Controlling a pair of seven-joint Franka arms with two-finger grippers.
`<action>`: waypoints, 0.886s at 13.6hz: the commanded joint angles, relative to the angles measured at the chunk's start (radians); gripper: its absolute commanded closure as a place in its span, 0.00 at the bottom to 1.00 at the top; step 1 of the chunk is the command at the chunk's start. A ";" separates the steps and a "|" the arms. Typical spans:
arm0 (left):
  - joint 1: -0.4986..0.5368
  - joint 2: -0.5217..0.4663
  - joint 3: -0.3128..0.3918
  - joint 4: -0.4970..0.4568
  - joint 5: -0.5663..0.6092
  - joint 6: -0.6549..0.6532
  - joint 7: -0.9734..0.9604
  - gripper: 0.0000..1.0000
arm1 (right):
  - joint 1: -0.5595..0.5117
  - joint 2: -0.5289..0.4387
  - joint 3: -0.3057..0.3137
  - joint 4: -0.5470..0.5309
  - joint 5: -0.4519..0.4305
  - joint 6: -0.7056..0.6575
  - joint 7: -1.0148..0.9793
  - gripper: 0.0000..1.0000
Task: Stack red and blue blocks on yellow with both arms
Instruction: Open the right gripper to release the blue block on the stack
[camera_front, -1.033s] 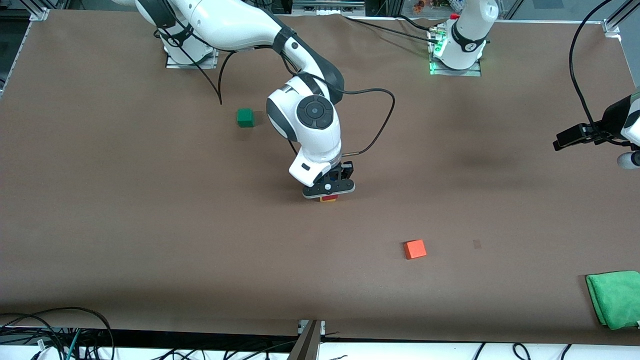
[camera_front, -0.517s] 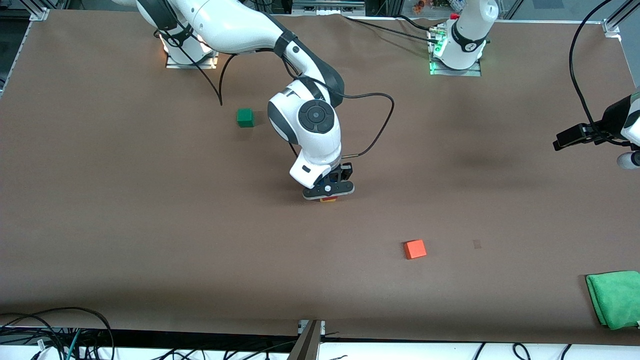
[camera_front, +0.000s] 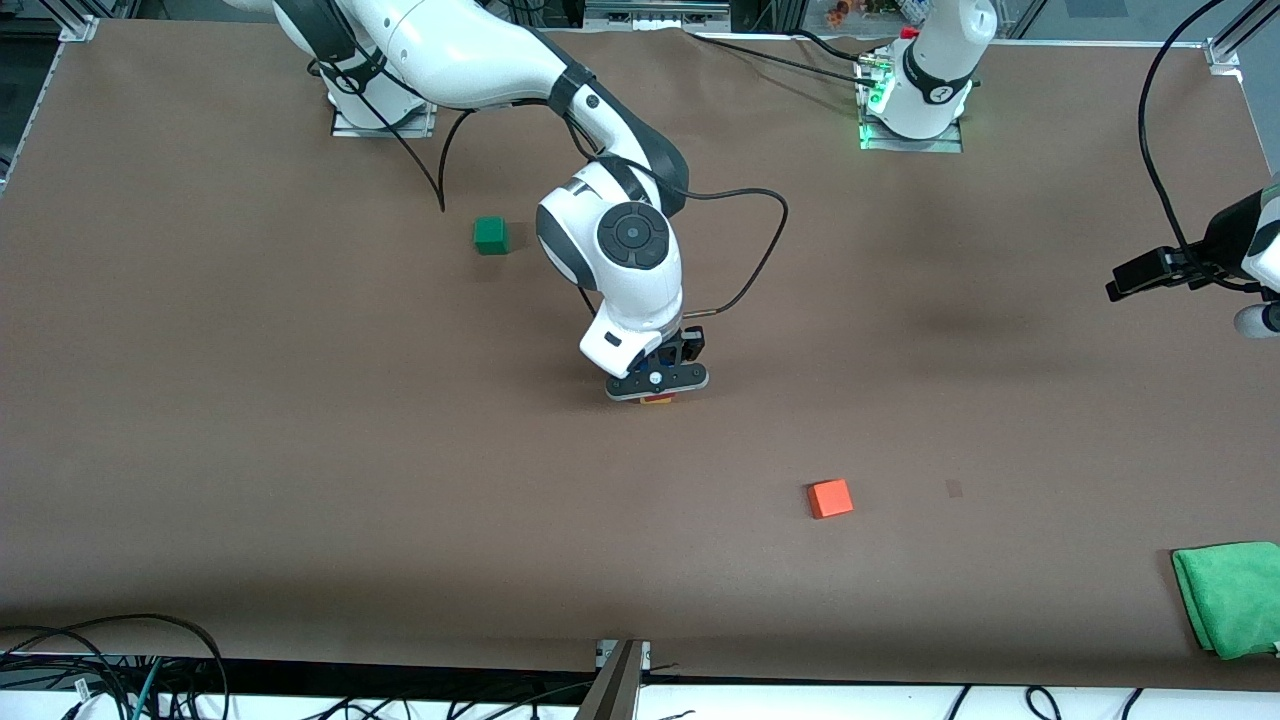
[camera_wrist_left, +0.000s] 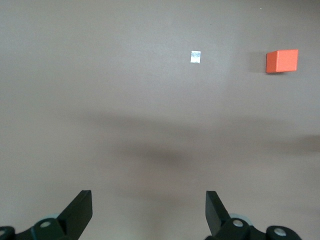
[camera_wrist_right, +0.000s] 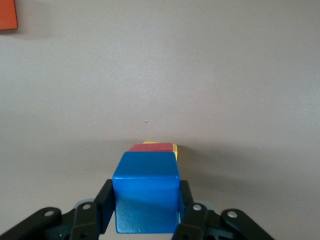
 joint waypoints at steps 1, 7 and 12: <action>-0.001 -0.007 -0.001 -0.003 0.011 -0.001 0.007 0.00 | 0.005 0.011 0.000 0.015 -0.010 0.000 -0.003 0.59; -0.001 -0.007 -0.001 -0.003 0.014 -0.001 0.007 0.00 | 0.012 0.005 -0.001 0.021 -0.009 0.000 0.005 0.01; -0.001 -0.007 0.001 -0.003 0.015 -0.003 0.007 0.00 | 0.008 -0.069 -0.007 0.026 -0.004 -0.104 -0.009 0.00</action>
